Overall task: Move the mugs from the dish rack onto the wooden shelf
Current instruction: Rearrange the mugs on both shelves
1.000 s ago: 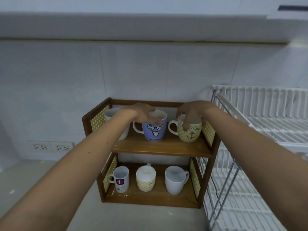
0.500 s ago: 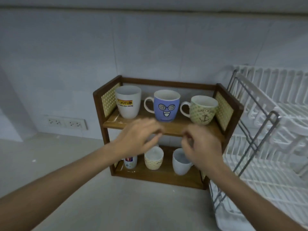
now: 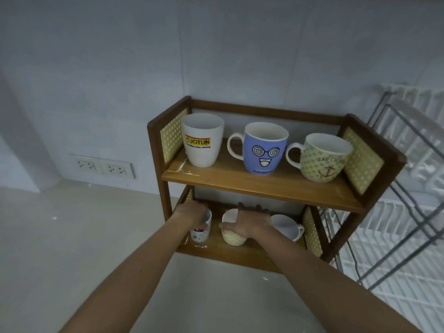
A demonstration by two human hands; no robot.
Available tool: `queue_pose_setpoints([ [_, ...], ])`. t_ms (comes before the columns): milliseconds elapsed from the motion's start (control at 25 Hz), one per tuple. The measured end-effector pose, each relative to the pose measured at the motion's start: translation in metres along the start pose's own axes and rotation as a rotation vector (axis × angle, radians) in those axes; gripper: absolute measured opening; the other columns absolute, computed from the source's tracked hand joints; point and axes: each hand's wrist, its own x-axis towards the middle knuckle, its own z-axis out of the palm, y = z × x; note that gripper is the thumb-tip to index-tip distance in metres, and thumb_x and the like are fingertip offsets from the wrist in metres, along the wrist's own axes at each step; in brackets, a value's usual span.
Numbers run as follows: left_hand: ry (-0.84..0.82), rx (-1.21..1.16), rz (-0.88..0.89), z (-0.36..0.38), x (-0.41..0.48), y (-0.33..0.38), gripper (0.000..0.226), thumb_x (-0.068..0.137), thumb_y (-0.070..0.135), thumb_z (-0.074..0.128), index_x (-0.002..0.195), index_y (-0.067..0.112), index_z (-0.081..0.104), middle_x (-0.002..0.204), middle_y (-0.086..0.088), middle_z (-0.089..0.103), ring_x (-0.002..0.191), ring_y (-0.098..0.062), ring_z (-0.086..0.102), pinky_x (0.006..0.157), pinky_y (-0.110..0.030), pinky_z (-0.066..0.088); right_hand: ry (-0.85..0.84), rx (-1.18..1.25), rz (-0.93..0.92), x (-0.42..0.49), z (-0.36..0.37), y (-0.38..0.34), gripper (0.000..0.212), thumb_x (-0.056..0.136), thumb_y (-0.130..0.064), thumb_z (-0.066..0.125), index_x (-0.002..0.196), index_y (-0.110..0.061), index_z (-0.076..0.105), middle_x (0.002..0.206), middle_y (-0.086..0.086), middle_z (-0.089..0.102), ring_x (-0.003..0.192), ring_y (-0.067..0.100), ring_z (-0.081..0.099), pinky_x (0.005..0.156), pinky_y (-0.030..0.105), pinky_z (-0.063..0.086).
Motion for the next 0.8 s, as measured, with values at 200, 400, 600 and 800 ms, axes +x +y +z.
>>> queue_pose_setpoints([
  [200,0.023,-0.017,0.01,0.003,0.009,-0.003,0.058,0.085,0.039,0.065,0.135,0.014,0.047,0.129,-0.012,0.059,0.118,-0.03,0.056,0.098,-0.044,0.049,-0.071,0.077,-0.169,0.023,0.003,0.004,0.089,0.072,-0.059,0.067,0.144,-0.023,0.028,0.146,0.011,0.037,0.129,0.033,0.038,0.101,0.041,0.037],
  [400,0.062,-0.103,0.064,0.007,0.009,-0.01,0.063,0.083,0.035,0.07,0.136,0.015,0.045,0.133,-0.013,0.056,0.121,-0.029,0.054,0.1,-0.037,0.046,-0.184,-0.007,-0.482,0.028,-0.018,0.025,0.076,0.066,-0.017,0.078,0.132,-0.031,0.044,0.137,-0.001,0.043,0.119,0.027,0.047,0.088,0.042,0.051],
  [600,0.055,-0.19,0.076,0.01,0.012,-0.015,0.066,0.082,0.036,0.07,0.138,0.015,0.044,0.135,-0.014,0.056,0.123,-0.03,0.052,0.101,-0.036,0.045,0.018,-0.098,-0.302,0.027,-0.007,0.028,0.077,0.067,-0.056,0.068,0.135,-0.039,0.037,0.13,0.002,0.05,0.109,0.027,0.053,0.081,0.037,0.047],
  [800,0.033,-0.234,0.093,0.011,0.016,-0.02,0.07,0.083,0.035,0.069,0.144,0.021,0.037,0.141,-0.012,0.049,0.128,-0.029,0.047,0.104,-0.037,0.041,0.011,-0.053,-0.315,0.028,-0.002,0.027,0.082,0.066,-0.048,0.075,0.137,-0.037,0.036,0.129,0.005,0.05,0.109,0.027,0.053,0.081,0.035,0.047],
])
